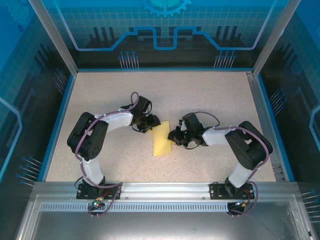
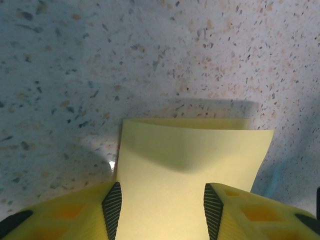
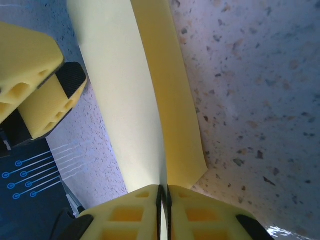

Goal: Fold a paper plane with a square sheet of paper (pick it up from the middle)
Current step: Rotate the paper at the center of the table.

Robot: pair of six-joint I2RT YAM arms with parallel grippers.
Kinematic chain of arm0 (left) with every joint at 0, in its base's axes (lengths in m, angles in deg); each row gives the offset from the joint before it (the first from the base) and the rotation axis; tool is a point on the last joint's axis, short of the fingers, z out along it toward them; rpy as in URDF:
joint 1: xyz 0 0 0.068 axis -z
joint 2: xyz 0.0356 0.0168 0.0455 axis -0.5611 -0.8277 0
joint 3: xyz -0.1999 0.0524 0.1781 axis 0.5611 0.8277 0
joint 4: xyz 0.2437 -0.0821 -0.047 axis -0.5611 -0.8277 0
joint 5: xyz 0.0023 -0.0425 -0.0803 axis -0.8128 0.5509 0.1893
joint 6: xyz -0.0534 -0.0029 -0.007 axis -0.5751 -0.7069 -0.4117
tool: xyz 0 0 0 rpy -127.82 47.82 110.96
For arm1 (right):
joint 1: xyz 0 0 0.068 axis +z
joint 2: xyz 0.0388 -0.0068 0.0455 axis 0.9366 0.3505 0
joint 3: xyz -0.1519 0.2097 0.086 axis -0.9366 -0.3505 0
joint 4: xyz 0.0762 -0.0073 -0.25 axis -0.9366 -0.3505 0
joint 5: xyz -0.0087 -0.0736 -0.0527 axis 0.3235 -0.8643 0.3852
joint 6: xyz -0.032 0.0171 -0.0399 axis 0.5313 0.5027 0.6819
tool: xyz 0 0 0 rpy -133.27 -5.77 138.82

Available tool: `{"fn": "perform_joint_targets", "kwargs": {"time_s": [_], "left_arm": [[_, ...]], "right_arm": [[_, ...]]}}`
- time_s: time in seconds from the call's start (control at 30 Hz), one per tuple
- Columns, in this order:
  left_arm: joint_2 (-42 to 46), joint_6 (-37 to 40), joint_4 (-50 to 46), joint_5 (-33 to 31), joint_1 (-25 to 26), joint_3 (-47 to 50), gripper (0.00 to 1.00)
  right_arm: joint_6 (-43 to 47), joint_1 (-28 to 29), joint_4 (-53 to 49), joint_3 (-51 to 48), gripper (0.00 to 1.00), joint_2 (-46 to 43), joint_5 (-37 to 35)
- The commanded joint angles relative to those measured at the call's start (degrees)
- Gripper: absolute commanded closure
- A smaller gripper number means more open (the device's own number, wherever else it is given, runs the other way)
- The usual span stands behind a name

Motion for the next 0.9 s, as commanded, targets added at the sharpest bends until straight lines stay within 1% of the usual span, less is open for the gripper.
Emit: {"fn": "perform_joint_targets", "kwargs": {"time_s": [0.0,0.1,0.23,0.43,0.57,0.67,0.87], "left_arm": [[-1.79,0.87,0.79,3.03,0.71,-2.95,0.51],[-2.54,1.65,0.29,3.09,0.94,-4.35,0.52],[-3.34,3.16,-0.9,2.87,0.91,-5.99,0.52],[-5.2,4.8,-1.6,3.77,0.92,-8.08,0.52],[-5.19,5.08,-1.53,4.02,0.89,-8.16,0.52],[-2.95,5.01,-1.15,3.39,0.95,-7.07,0.52],[2.31,4.51,-2.85,-1.82,0.89,-4.36,0.49]], "right_arm": [[-1.33,0.65,1.26,-0.86,0.85,0.06,-0.27],[0.45,0.22,0.43,-0.29,0.79,-0.11,0.45],[5.1,-1.42,-2.84,1.29,0.73,-0.36,3.46],[11.62,-3.87,-5.85,5.19,0.71,2.18,10.01],[13.69,-4.32,-7.75,7.82,0.7,4.42,11.32],[15.09,-4.54,-8.26,9.23,0.71,6.42,12.13],[17.77,-5.49,-9.21,11.22,0.78,9.7,13.74]]}}
